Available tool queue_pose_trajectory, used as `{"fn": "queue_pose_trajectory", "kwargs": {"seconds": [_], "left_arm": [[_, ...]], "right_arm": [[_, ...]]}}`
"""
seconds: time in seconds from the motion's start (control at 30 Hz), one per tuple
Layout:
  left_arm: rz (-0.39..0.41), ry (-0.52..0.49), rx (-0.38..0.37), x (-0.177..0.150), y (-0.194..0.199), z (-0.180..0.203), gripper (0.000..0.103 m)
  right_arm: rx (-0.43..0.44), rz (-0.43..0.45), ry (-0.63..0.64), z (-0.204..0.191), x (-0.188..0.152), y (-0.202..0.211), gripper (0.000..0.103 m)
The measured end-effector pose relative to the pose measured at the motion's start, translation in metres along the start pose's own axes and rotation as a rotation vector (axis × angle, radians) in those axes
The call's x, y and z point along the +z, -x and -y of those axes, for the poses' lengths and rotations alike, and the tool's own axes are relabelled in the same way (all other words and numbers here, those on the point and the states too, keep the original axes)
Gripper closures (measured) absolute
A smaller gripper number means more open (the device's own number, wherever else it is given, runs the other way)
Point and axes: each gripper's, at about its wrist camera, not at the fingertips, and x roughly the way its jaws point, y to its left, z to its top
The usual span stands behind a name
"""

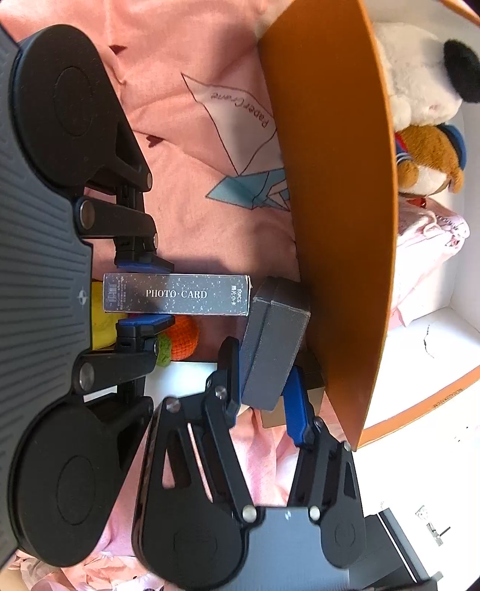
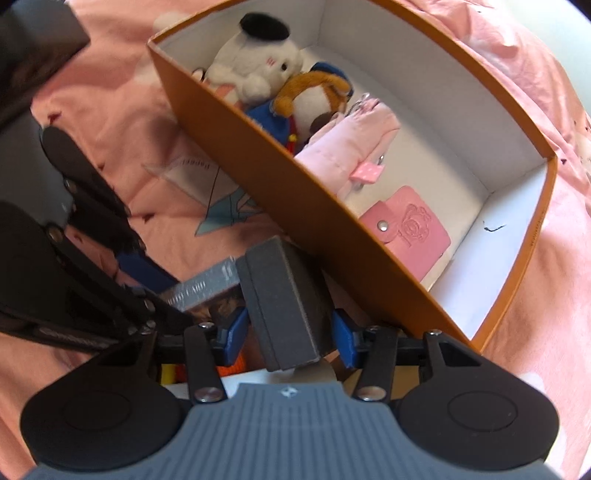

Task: Organize objects
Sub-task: 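Carry both boxes over the orange box and lower them inside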

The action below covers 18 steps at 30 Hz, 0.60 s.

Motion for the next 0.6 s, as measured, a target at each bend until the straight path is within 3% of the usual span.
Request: {"fn": "queue_pose_trajectory", "kwargs": {"seconds": [0.23,0.5,0.6], "left_arm": [[0.036,0.013,0.043,-0.004,0.023,-0.003,0.078],[0.081,0.007,0.195,-0.007,0.050,-0.007,0.078],[0.073,0.049,0.178,-0.005,0.047,-0.020,0.078]], "right_arm": [[-0.007,0.029,-0.021,0.001,0.005,0.008,0.062],[0.137,0.078,-0.267,0.019,0.004,0.020,0.065],[0.142,0.065,-0.328,0.022,0.004,0.009,0.064]]}}
